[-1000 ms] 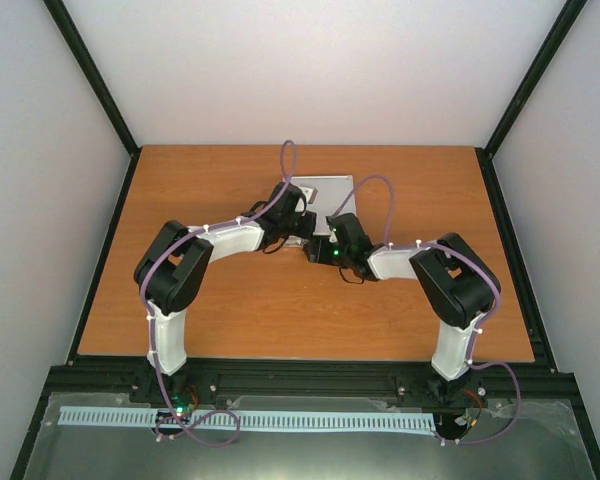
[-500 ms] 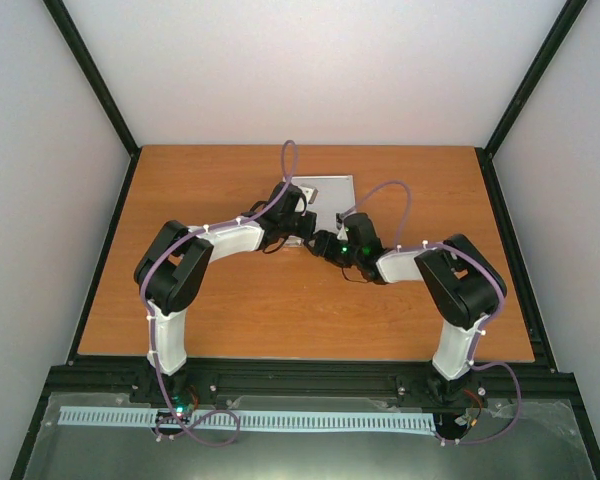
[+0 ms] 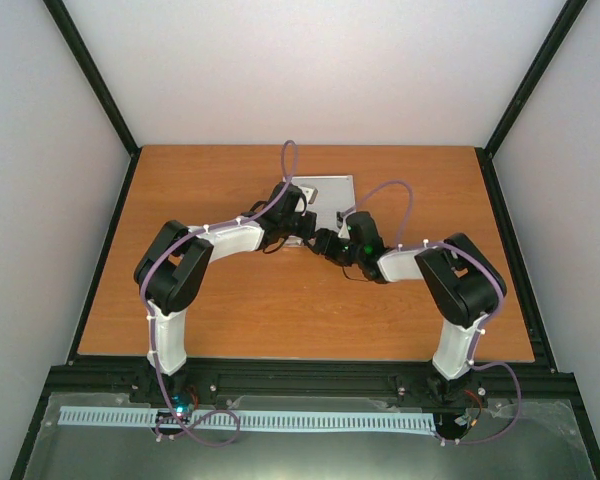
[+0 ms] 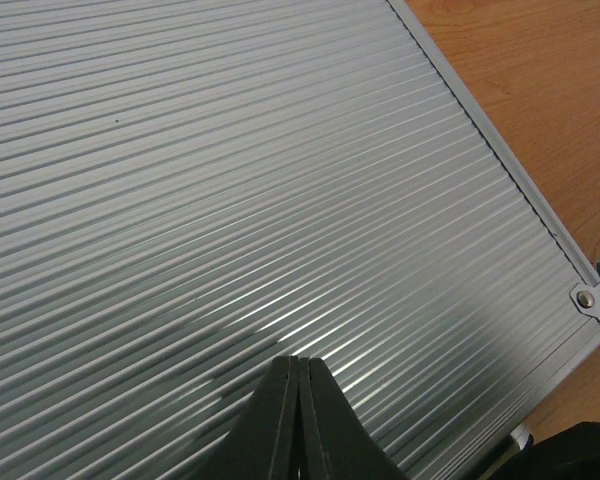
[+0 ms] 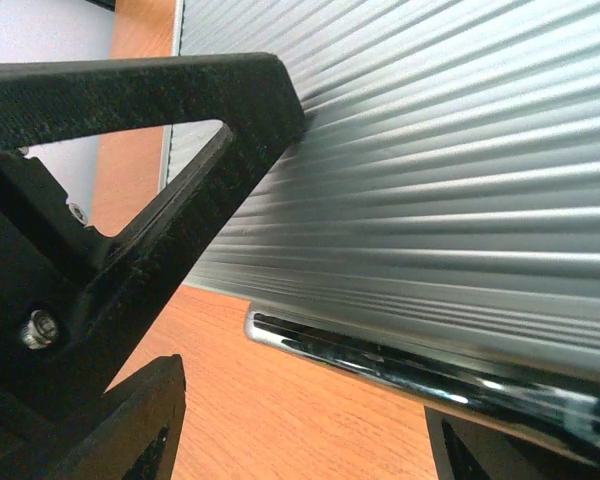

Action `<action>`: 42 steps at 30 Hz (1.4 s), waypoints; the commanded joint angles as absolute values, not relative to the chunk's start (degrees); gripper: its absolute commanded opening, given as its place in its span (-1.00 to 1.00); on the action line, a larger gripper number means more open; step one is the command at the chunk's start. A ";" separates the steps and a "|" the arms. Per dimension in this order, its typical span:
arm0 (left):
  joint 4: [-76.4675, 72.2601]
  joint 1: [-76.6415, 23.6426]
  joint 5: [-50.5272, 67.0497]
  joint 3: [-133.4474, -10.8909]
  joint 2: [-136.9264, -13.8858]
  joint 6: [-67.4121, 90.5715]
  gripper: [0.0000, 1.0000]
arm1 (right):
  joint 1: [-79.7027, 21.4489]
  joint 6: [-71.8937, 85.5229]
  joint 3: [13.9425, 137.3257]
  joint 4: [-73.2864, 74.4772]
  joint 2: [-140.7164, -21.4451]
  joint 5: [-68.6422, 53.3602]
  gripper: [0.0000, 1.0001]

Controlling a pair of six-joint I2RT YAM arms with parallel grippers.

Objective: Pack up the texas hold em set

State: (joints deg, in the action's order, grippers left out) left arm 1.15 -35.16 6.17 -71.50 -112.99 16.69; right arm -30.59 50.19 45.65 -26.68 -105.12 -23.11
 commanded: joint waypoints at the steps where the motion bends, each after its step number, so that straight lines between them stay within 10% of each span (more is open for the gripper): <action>1: 18.89 -35.77 5.59 -66.62 -119.17 15.90 -0.98 | -29.06 48.84 46.12 -27.93 -104.06 -22.33 0.34; 42: 18.63 -35.72 5.40 -66.18 -118.20 16.08 -0.98 | -26.69 44.97 53.53 -21.77 -99.62 -22.84 0.34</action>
